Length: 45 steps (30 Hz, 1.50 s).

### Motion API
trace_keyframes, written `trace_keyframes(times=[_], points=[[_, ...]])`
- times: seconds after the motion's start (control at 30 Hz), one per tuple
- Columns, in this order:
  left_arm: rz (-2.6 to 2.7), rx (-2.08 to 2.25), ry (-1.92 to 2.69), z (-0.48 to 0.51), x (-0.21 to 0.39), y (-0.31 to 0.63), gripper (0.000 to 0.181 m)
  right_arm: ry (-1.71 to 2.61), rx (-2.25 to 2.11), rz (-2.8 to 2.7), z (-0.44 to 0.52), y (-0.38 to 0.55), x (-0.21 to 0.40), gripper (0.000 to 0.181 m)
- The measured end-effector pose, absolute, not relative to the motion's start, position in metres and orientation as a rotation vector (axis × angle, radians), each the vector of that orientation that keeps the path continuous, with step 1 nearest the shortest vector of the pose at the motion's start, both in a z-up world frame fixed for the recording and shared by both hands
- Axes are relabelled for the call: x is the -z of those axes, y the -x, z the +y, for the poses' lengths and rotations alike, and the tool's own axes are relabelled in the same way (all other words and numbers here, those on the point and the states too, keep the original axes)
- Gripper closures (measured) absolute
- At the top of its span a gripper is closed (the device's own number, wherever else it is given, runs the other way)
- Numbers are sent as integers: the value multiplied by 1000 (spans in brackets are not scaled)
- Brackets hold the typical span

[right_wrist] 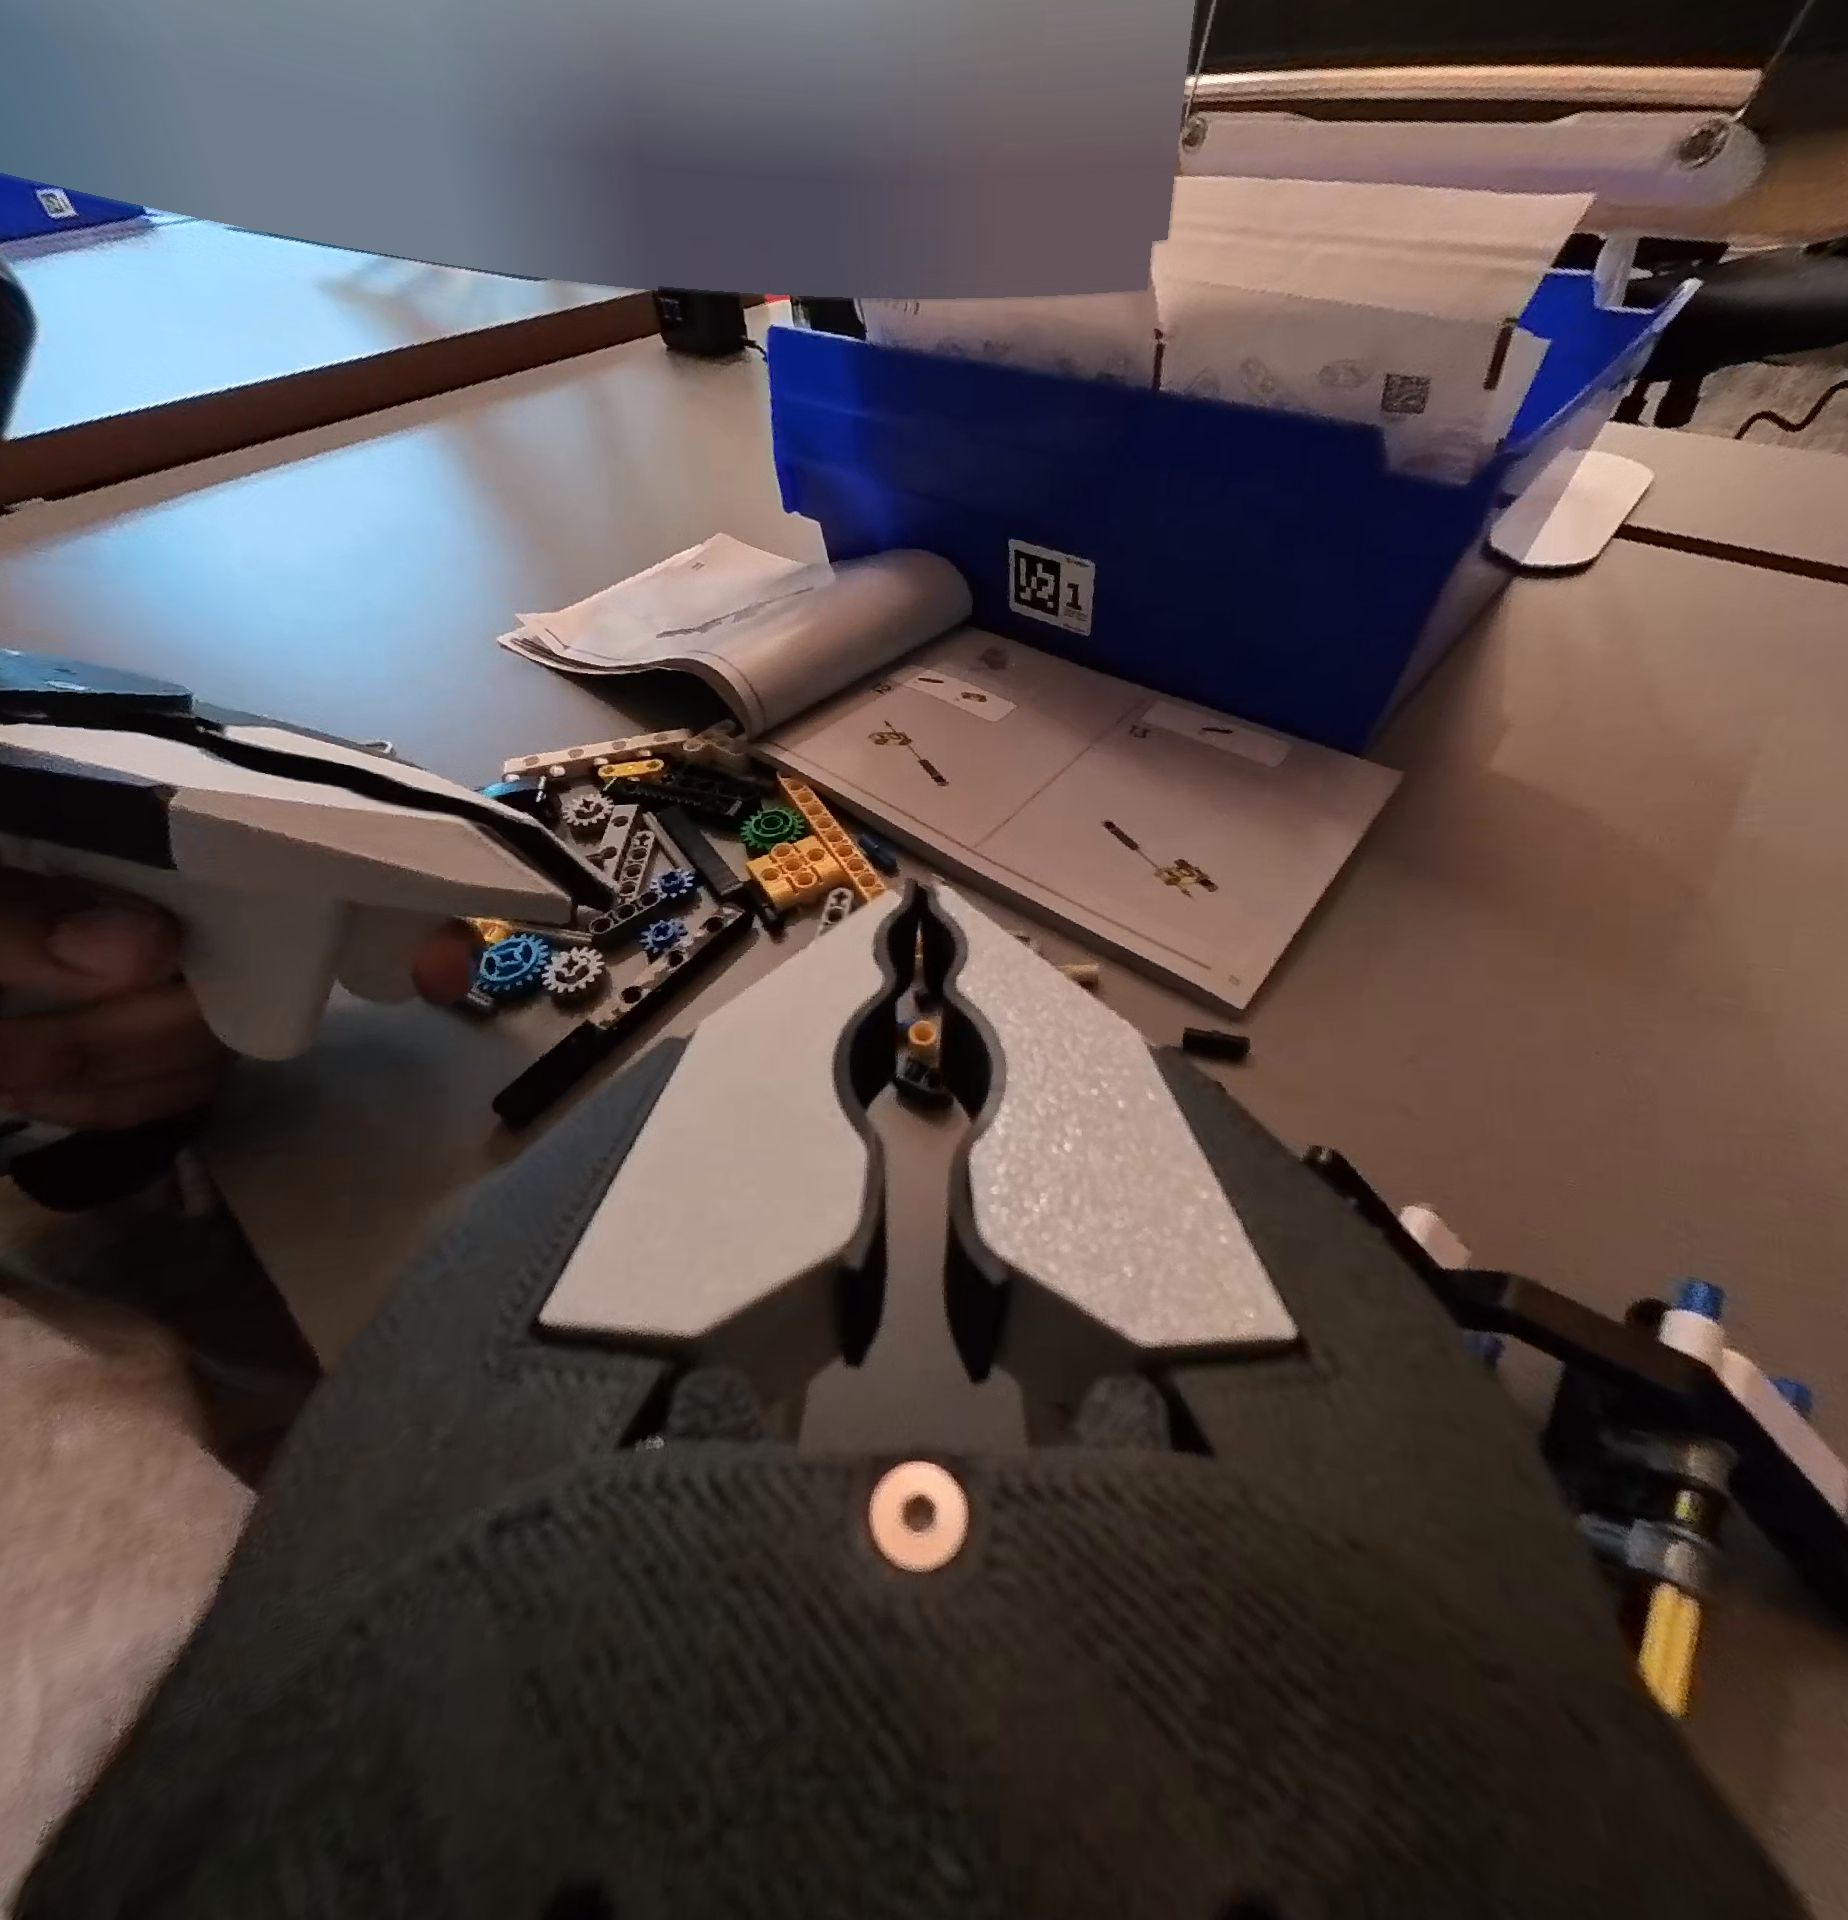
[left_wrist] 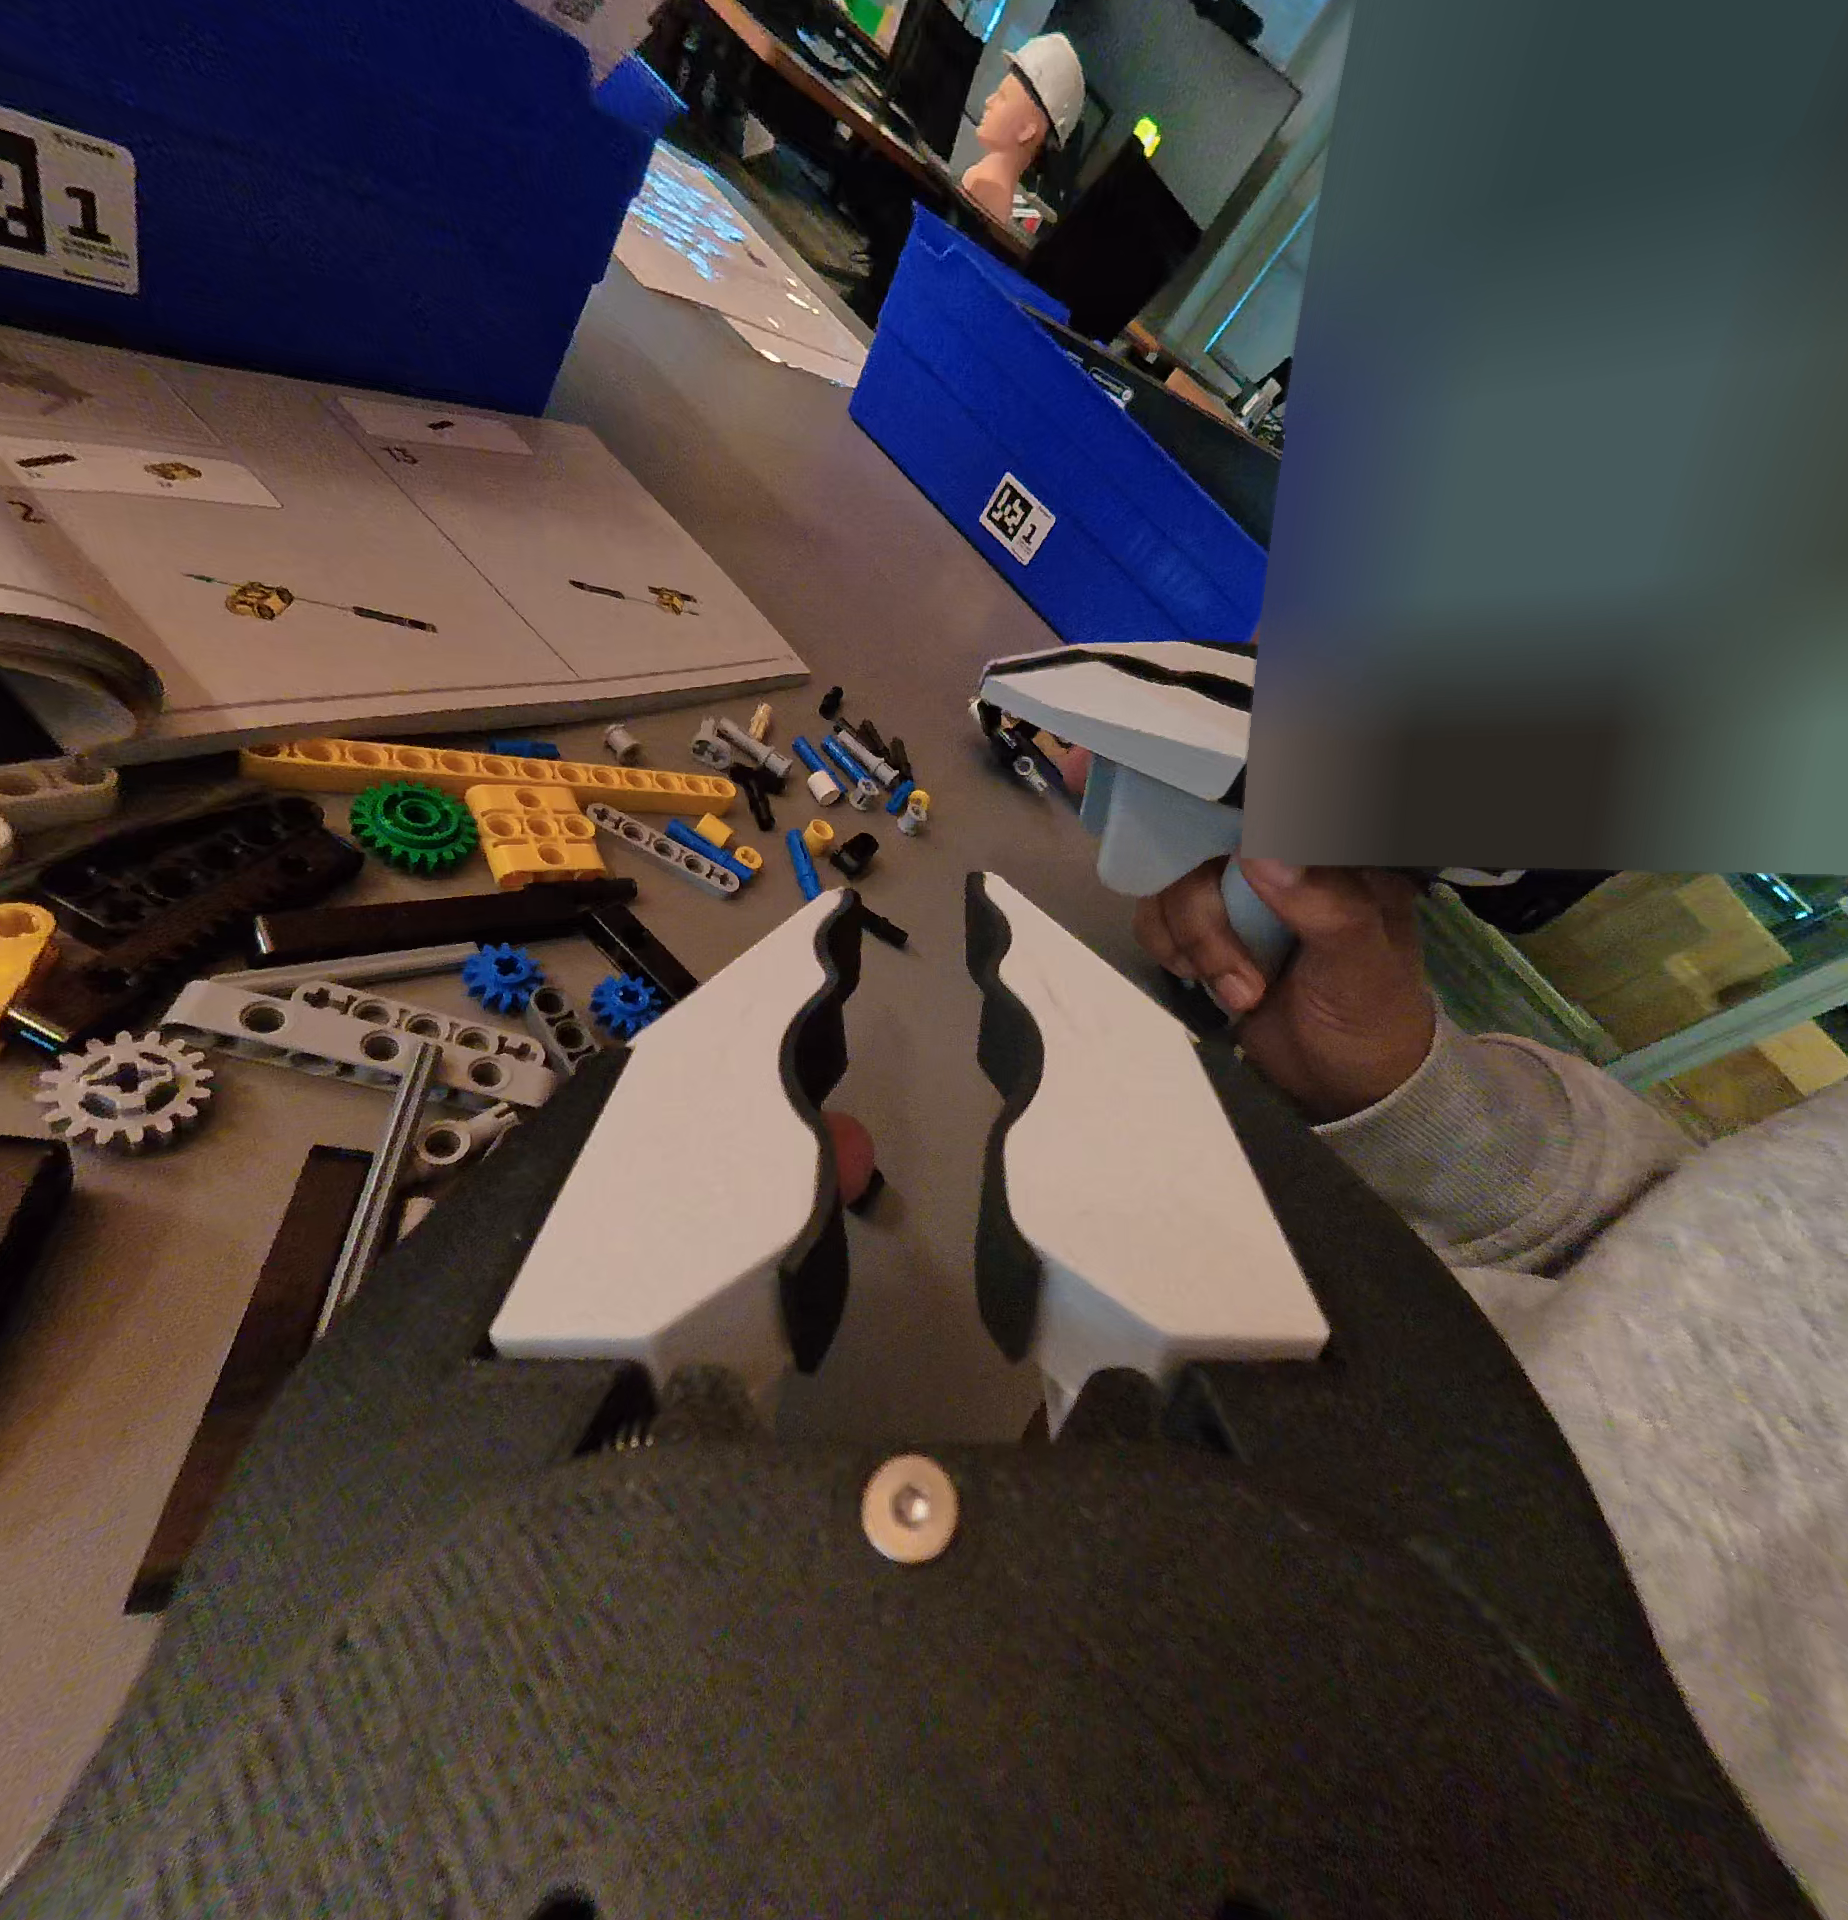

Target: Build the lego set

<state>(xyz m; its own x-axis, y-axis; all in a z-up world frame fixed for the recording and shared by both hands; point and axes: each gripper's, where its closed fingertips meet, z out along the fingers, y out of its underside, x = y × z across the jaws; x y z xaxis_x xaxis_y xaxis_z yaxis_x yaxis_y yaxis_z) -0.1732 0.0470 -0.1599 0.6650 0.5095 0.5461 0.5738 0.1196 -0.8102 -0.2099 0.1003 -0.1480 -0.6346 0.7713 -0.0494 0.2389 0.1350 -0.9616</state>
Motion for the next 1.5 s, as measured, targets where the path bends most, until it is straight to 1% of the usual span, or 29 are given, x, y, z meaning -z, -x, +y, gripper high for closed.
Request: trace_keyframes(times=[0.23,0.4,0.67,1.07,1.5], points=[[-894,35,1534,46,158,166,164,966,-1571,-1954,101,200,145,178],[-887,25,1520,43,155,165,164,1012,-1555,-1978,112,199,150,170],[-917,61,1469,36,152,168,165,1095,-1568,-1903,139,207,147,170],[-931,79,1466,36,153,169,166,980,-1495,-1981,123,202,152,170],[-993,151,1425,35,157,178,166,984,-1444,-2031,117,206,160,168]])
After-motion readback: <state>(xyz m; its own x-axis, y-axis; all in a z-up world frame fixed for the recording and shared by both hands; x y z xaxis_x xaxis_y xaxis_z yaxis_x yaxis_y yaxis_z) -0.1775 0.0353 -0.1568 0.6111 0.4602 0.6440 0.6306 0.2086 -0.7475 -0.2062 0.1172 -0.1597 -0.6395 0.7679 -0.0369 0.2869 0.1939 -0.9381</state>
